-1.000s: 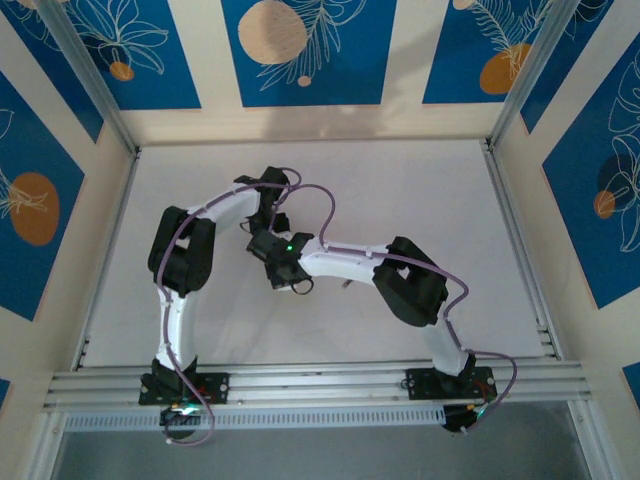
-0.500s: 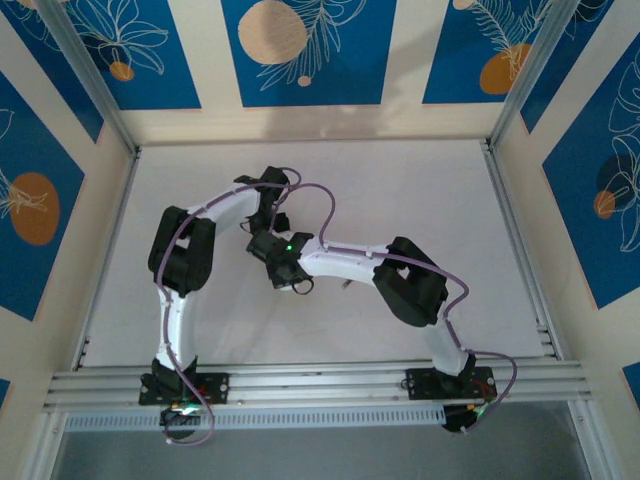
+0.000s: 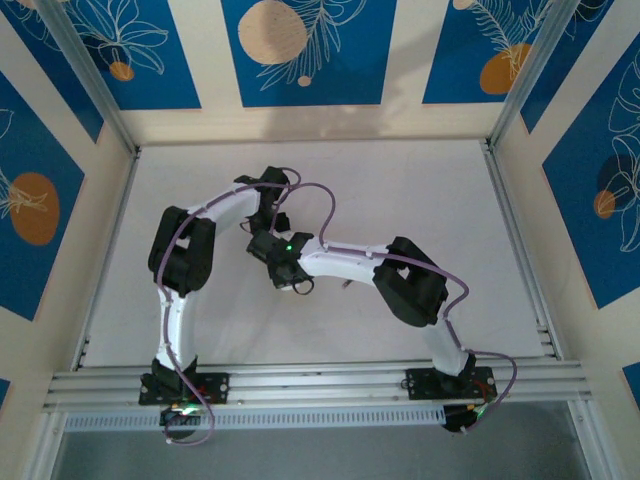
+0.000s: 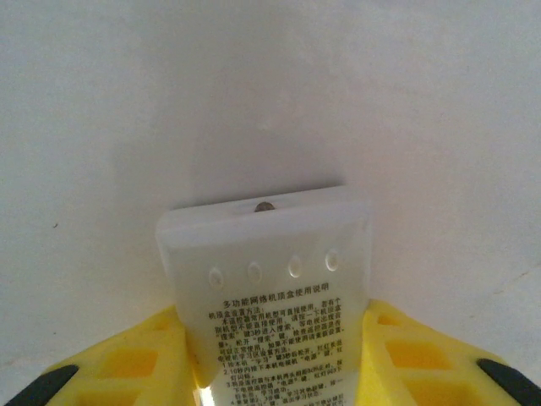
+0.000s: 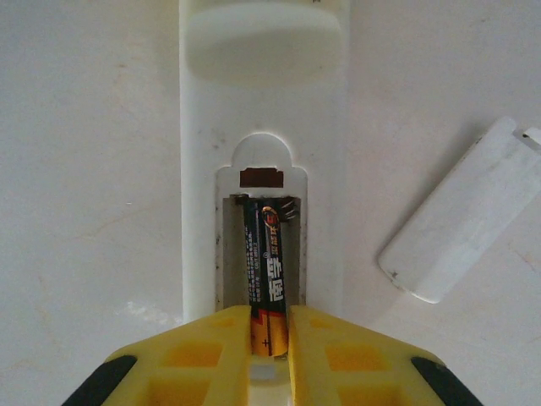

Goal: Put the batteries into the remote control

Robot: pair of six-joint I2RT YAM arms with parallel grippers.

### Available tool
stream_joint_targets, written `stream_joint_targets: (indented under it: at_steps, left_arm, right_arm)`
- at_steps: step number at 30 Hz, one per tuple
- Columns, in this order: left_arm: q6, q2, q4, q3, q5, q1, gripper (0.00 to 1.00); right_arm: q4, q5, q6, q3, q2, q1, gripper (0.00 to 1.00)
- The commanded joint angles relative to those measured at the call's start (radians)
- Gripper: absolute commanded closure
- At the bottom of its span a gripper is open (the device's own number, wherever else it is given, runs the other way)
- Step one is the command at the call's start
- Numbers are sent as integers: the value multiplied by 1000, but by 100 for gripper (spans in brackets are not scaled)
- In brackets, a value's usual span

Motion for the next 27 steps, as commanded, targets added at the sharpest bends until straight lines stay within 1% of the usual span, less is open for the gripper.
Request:
stream_joint_targets:
  at_steps: [1,12,27]
  left_arm:
    - [27,59,11,3,83,-12,70]
    - [27,60,12,2,84,-11,71]
    - [29,58,11,4,89,-12,72]
  right_arm:
    - [-121,99,18,-15,-5,-21,81]
    - [-104,82,4,-41,-23,-21,79]
    - [-108,81,-3,-30,-48,-28,77]
